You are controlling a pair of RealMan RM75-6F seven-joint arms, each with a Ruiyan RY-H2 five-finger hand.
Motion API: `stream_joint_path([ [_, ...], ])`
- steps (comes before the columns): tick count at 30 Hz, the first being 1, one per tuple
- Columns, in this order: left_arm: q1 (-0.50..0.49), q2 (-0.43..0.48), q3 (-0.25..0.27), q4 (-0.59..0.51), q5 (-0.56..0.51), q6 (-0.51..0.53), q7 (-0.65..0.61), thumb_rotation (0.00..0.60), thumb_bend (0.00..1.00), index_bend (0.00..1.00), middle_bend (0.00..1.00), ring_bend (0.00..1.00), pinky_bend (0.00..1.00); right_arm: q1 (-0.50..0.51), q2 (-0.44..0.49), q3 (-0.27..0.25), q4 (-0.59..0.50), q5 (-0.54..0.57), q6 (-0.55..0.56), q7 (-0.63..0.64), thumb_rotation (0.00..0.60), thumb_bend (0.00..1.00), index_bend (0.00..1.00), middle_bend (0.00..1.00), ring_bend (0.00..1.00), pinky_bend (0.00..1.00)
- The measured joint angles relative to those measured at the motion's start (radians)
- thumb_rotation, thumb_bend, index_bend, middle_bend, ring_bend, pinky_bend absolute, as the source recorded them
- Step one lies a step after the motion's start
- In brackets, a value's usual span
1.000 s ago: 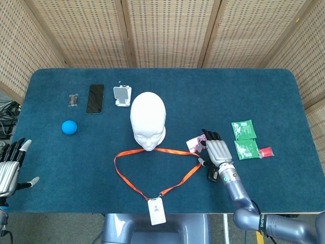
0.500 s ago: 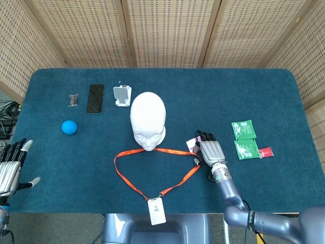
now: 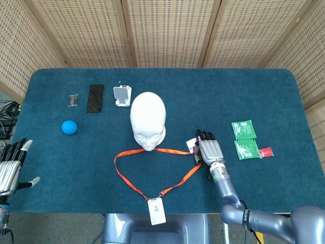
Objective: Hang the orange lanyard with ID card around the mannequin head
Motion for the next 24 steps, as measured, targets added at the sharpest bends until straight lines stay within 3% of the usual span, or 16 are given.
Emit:
stream_joint_path([
  [15, -0.049, -0.007, -0.016, -0.009, 0.021, -0.038, -0.017, 0.6, 0.0, 0.01, 0.0, 0.0, 0.0, -0.007, 0.009, -0.019, -0.008, -0.071, 0.003, 0.027, 0.6, 0.62, 0.69, 0.0, 0.0, 0.0],
  [20, -0.113, -0.038, -0.042, 0.001, 0.017, -0.114, -0.021, 0.6, 0.17, 0.17, 0.0, 0.0, 0.0, -0.009, 0.022, -0.02, -0.029, -0.086, 0.006, 0.031, 0.6, 0.62, 0.71, 0.01, 0.0, 0.0],
  [24, -0.209, -0.089, -0.073, 0.034, -0.014, -0.243, -0.017, 0.6, 0.25, 0.28, 0.0, 0.0, 0.0, -0.007, 0.037, -0.012, -0.058, -0.081, 0.006, 0.027, 0.6, 0.62, 0.72, 0.01, 0.0, 0.0],
])
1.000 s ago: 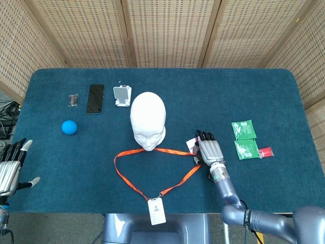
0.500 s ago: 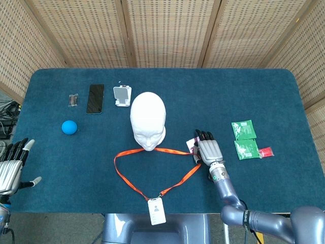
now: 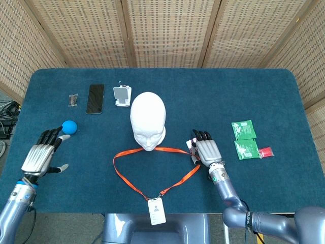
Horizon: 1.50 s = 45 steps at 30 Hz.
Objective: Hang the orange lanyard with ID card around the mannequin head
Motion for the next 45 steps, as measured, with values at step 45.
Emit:
stream_joint_path([
  [45, -0.401, -0.398, -0.062, 0.189, -0.55, -0.307, 0.29, 0.6, 0.36, 0.43, 0.0, 0.0, 0.0, 0.018, 0.031, -0.021, -0.05, 0.004, -0.034, -0.005, 0.6, 0.63, 0.74, 0.02, 0.0, 0.0],
])
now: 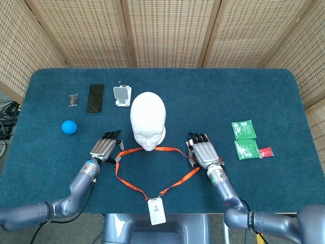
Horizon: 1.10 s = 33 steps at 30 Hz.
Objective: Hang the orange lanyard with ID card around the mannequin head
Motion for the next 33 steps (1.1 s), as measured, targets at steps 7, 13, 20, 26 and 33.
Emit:
stream_joint_path([
  [7, -0.007, 0.021, 0.006, -0.038, 0.0, 0.037, 0.004, 0.6, 0.36, 0.43, 0.0, 0.0, 0.0, 0.0, 0.001, -0.002, 0.0, -0.006, 0.0, 0.01, 0.6, 0.63, 0.74, 0.02, 0.0, 0.0],
  [13, -0.021, 0.002, 0.02, -0.02, -0.048, 0.039, 0.028, 0.6, 0.36, 0.44, 0.0, 0.0, 0.0, -0.002, 0.005, -0.005, -0.003, -0.007, 0.002, 0.013, 0.6, 0.63, 0.74, 0.02, 0.0, 0.0],
  [20, -0.03, -0.008, 0.038, -0.015, -0.069, 0.045, 0.043, 0.6, 0.36, 0.46, 0.0, 0.0, 0.0, -0.004, 0.008, -0.009, -0.005, -0.01, 0.003, 0.015, 0.6, 0.63, 0.74, 0.02, 0.0, 0.0],
  [26, -0.044, -0.009, 0.047, -0.01, -0.12, 0.051, 0.08, 0.6, 0.4, 0.46, 0.0, 0.0, 0.0, -0.003, 0.008, -0.008, -0.005, -0.007, 0.005, 0.011, 0.6, 0.63, 0.74, 0.02, 0.0, 0.0],
  [33, -0.049, -0.006, 0.049, -0.016, -0.125, 0.055, 0.071, 0.6, 0.43, 0.48, 0.0, 0.0, 0.0, 0.001, 0.005, -0.007, -0.006, -0.005, 0.006, 0.005, 0.6, 0.63, 0.74, 0.02, 0.0, 0.0],
])
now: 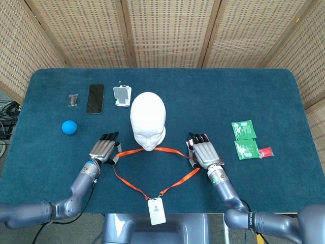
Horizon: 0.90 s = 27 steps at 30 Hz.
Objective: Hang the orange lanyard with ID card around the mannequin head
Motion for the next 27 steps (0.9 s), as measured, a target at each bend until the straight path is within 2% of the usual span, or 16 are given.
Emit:
stream_joint_path([
  [3, -0.002, -0.001, 0.003, 0.002, -0.003, -0.002, 0.0, 0.6, 0.46, 0.5, 0.0, 0.0, 0.0, 0.001, -0.001, -0.001, 0.0, 0.001, 0.0, -0.003, 0.6, 0.63, 0.74, 0.02, 0.0, 0.0],
  [23, -0.016, -0.009, 0.017, -0.006, -0.016, 0.004, 0.0, 0.6, 0.46, 0.59, 0.0, 0.0, 0.0, 0.002, 0.0, 0.001, -0.013, 0.006, 0.011, -0.01, 0.6, 0.63, 0.74, 0.02, 0.0, 0.0],
  [27, -0.018, -0.01, 0.017, -0.006, -0.016, 0.009, 0.001, 0.6, 0.5, 0.63, 0.0, 0.0, 0.0, 0.003, 0.002, 0.001, -0.017, 0.005, 0.012, -0.012, 0.6, 0.63, 0.74, 0.02, 0.0, 0.0],
])
